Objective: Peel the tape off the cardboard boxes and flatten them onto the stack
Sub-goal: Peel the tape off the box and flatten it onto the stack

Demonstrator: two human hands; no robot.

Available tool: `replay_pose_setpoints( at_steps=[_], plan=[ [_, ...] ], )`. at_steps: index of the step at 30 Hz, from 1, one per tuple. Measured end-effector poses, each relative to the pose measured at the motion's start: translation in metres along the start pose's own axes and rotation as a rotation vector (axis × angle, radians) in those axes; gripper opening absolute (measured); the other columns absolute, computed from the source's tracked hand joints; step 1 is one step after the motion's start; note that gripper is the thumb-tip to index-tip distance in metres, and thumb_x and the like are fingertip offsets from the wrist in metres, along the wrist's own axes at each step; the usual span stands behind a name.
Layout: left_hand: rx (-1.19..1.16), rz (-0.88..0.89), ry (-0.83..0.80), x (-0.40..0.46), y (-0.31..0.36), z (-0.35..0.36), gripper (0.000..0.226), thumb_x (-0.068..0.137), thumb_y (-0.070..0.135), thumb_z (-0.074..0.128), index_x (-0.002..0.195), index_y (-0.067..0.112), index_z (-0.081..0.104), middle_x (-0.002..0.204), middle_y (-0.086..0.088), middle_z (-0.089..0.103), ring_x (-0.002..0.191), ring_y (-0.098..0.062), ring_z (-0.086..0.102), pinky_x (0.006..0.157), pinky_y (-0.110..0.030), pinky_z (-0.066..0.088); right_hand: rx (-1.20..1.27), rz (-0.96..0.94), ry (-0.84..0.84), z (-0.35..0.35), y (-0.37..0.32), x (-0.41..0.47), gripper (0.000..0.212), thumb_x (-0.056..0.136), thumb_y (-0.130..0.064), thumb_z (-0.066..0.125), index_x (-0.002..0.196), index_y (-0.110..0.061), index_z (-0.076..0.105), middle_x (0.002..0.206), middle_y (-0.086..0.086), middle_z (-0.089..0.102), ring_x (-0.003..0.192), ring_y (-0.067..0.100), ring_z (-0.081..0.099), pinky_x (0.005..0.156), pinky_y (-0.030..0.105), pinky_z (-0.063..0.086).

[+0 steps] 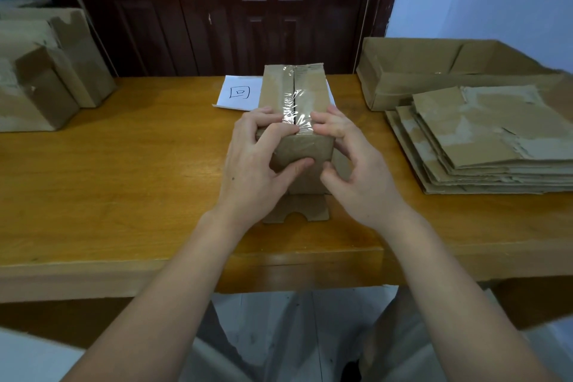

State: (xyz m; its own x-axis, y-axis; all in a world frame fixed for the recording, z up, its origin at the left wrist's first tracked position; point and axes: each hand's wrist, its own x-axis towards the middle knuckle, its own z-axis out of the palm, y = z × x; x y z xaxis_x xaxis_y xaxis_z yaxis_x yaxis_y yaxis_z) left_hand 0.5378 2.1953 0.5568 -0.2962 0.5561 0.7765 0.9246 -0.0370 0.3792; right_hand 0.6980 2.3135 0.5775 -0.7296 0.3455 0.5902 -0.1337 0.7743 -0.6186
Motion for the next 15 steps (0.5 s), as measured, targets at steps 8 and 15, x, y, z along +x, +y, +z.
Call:
replay_pose_setpoints(
  at_steps=[8,15],
  plan=[
    [-0.026,-0.029,0.035,0.0,0.006,0.001,0.05,0.079,0.039,0.082,0.12,0.024,0.058,0.133,-0.002,0.047,0.14,-0.016,0.041,0.112,-0.04,0.044,0.01,0.007,-0.001,0.0,-0.001,-0.001,0.052,0.089,0.004,0.06,0.137,-0.014,0.052,0.152,-0.004,0.047,0.153,0.011,0.023,0.117,0.053,0.037],
    [-0.006,-0.084,0.033,0.002,0.01,0.004,0.064,0.074,0.051,0.086,0.123,0.025,0.053,0.133,0.003,0.04,0.141,-0.013,0.037,0.109,-0.046,0.047,0.03,-0.002,-0.009,-0.001,-0.001,0.0,0.054,0.087,0.007,0.06,0.138,-0.012,0.051,0.153,0.0,0.046,0.153,0.013,0.023,0.118,0.055,0.035]
  ],
)
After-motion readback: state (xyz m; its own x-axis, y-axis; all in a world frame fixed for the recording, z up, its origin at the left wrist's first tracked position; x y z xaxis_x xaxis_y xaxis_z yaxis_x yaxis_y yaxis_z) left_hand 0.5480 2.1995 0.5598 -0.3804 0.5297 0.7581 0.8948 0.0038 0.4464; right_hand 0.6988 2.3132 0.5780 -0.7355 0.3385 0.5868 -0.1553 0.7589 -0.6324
